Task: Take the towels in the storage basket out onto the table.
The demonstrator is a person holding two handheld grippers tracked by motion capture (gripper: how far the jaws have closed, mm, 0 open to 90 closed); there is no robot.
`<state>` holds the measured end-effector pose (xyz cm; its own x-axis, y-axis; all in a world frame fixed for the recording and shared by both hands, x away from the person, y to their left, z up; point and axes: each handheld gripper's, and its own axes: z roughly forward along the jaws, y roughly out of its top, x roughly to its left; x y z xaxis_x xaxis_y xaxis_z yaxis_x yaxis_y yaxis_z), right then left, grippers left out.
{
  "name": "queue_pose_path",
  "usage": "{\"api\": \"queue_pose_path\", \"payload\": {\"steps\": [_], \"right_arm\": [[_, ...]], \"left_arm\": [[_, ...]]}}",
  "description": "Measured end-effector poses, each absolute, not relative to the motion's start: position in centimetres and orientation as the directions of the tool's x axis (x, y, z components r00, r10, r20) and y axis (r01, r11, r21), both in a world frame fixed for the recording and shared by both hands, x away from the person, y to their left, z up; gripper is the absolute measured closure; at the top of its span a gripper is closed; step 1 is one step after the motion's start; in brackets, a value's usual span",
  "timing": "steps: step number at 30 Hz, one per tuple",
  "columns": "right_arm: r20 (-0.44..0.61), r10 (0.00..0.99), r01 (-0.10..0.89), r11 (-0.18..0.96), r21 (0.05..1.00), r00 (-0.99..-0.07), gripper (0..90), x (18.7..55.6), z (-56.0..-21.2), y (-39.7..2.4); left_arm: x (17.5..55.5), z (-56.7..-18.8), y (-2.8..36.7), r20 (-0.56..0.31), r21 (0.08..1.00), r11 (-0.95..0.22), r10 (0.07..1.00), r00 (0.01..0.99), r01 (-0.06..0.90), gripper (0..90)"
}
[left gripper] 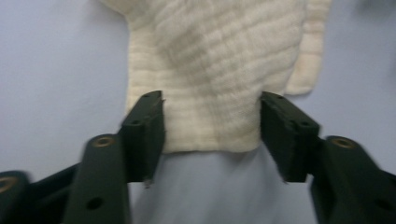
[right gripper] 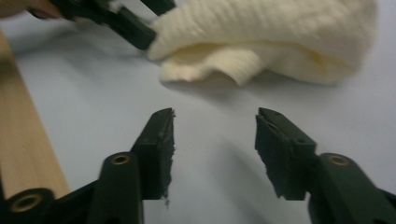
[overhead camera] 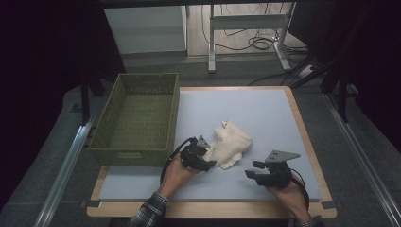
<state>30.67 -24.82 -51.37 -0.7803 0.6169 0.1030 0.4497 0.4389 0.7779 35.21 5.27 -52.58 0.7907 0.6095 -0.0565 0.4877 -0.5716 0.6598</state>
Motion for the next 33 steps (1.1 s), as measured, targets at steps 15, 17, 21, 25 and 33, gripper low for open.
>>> {"api": "queue_pose_path", "payload": {"steps": [15, 17, 21, 25, 33], "right_arm": [[0.105, 0.526, 0.426, 0.538, 0.727, -0.844, 64.8, 33.8, -52.8, -16.7], [0.094, 0.528, 0.421, 0.544, 0.726, -0.844, 66.1, 33.9, -53.0, -16.5], [0.058, 0.557, 0.416, 0.543, 0.729, -0.829, 87.3, 33.8, -53.0, -16.7], [0.031, 0.564, 0.406, 0.553, 0.728, -0.825, 88.9, 33.0, -52.6, -17.8], [0.037, 0.601, 0.415, 0.504, 0.758, -0.798, 89.1, 31.6, -50.9, -21.7]], "left_arm": [[35.2, -53.6, 5.9, -0.02, 0.707, -0.538, 0.633, 0.774, 0.458, 47.4], [35.2, -53.6, 5.9, -0.024, 0.711, -0.532, 0.636, 0.771, 0.46, 47.3], [35.4, -53.7, 6.2, -0.032, 0.719, -0.514, 0.648, 0.761, 0.468, 62.7], [35.3, -53.7, 6.4, -0.038, 0.727, -0.499, 0.656, 0.754, 0.471, 75.6], [34.5, -52.7, 6.3, -0.065, 0.735, -0.491, 0.635, 0.769, 0.468, 82.3]]}}
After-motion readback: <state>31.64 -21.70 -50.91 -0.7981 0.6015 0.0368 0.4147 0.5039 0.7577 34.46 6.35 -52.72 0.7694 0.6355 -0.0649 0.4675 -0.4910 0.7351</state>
